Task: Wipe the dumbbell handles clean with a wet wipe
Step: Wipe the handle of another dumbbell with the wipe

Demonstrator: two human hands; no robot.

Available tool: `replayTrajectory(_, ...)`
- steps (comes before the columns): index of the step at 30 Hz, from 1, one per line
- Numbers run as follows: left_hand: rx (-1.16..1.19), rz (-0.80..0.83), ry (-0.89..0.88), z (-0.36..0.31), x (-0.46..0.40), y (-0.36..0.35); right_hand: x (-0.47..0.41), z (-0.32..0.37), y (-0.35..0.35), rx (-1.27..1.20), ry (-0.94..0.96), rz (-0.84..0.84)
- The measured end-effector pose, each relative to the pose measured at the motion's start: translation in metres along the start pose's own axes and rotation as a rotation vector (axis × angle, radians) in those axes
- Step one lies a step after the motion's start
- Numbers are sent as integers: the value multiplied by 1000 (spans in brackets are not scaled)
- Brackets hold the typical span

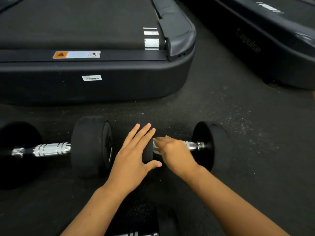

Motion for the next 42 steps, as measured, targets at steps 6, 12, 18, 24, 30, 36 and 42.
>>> replayTrajectory(6, -17, 0, 2, 0, -1, 0, -1, -5, 0, 11, -29, 45)
replayTrajectory(12, -19, 8, 2, -1, -1, -1, -2, -8, -1, 26, -46, 87)
replayTrajectory(18, 6, 23, 18, -2, 0, 0, 3, -4, -2, 29, 23, 77)
replayTrajectory(24, -3, 30, 20, 0, -1, -1, 2, 4, 0, 45, 28, 43)
replayTrajectory(30, 18, 9, 20, -1, -1, 2, 1, -24, 14, -10, -131, 25)
replayTrajectory(36, 21, 11, 13, -1, -1, 1, 12, -24, 19, -77, -79, 21)
replayTrajectory(42, 35, -16, 27, 4, -4, -2, 2, -7, 6, -20, -91, 57)
Point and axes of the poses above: each hand's wrist, its own x-axis away from the middle knuckle, its own y-axis out of the back of the hand, z = x × y, the point moved 8 cm from there along -x, towards the middle knuckle, and after that the axes turned 13 degrees about -x, right-handed, at the moved point
